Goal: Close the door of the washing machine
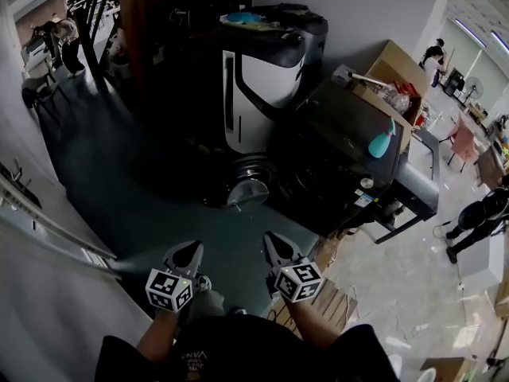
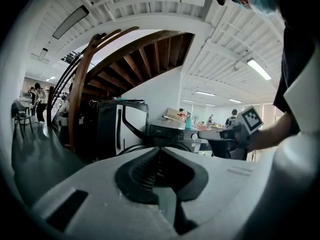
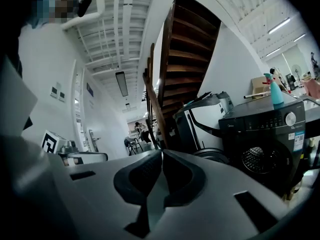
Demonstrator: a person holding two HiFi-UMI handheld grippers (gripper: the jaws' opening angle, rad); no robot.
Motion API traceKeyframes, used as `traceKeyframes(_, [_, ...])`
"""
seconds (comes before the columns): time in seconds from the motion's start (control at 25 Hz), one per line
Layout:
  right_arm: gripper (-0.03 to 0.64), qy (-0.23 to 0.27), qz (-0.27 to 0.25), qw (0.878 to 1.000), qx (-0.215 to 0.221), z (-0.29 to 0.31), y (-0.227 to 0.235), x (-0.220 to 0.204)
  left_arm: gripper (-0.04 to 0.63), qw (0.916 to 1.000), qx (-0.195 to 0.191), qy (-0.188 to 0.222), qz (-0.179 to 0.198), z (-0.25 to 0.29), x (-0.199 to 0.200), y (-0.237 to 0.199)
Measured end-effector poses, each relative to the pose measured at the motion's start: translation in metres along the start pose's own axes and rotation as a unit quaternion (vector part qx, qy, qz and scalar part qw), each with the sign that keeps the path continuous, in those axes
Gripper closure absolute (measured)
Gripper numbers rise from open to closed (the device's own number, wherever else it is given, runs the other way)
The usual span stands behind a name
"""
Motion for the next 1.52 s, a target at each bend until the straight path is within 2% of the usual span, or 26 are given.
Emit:
traceKeyframes(0.04, [0.605, 0.002, 0.003, 1.0, 0.0, 0.002, 0.002, -0.001, 0.579, 1.0, -0.006, -0.002, -0.003, 0.004, -0.001, -0.001])
traceKeyframes(0.12, [0.551, 0.005, 0.012, 1.0, 0.001, 0.009, 0.005, -0.001, 0.498, 0.9998, -0.017, -0.009, -0.011, 0.013, -0.003, -0.007])
traceKeyframes(0.28, [0.463, -0.003, 0.013, 1.0, -0.006, 0.027, 0.015, 0.0, 0.403, 0.9988, -0.037, -0.025, -0.021, 0.039, -0.002, -0.025])
traceKeyframes(0.4, [0.442, -0.009, 0.018, 1.0, -0.017, 0.048, 0.027, 0.001, 0.374, 0.9978, -0.053, -0.034, -0.02, 0.067, 0.001, -0.043])
traceKeyframes(0.96, [0.431, 0.006, 0.058, 0.992, -0.112, 0.167, 0.062, 0.008, 0.351, 0.9877, -0.138, -0.073, 0.008, 0.196, 0.033, -0.155])
traceKeyframes(1.24, [0.431, 0.024, 0.069, 0.984, -0.165, 0.193, 0.076, 0.01, 0.351, 0.9779, -0.188, -0.089, 0.025, 0.249, 0.039, -0.177])
traceKeyframes(1.52, [0.433, 0.02, 0.077, 0.979, -0.186, 0.2, 0.098, 0.017, 0.351, 0.9732, -0.197, -0.112, 0.039, 0.302, 0.029, -0.182])
Point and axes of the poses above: the fingertips, and each gripper's own axes: z forward along the fingers, y to its right, x out of its top, the point moved 9 cm from there along -z, backward along the fingers, and after that the axes turned 13 degrees about x, right-handed, at the moved point
